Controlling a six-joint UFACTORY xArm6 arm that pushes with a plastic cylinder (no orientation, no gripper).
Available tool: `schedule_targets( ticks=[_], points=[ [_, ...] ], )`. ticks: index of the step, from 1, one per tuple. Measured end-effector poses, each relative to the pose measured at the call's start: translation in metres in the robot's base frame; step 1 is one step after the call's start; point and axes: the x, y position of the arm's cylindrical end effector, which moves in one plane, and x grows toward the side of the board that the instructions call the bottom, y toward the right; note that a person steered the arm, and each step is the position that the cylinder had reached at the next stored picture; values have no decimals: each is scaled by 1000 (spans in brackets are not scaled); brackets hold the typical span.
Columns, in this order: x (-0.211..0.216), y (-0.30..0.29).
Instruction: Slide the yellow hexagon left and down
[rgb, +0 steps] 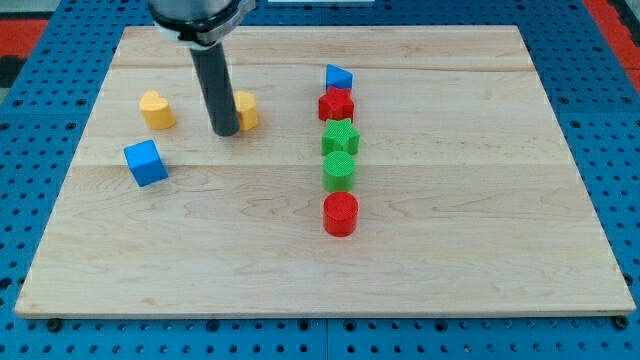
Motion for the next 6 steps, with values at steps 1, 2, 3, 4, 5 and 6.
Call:
schedule_targets(
  ticks=[1,2,3,4,5,6],
  points=[
    [-44,7],
    [-81,19],
    [-84,11],
    [-130,-2],
    [-159,51],
    [-115,89]
  ],
)
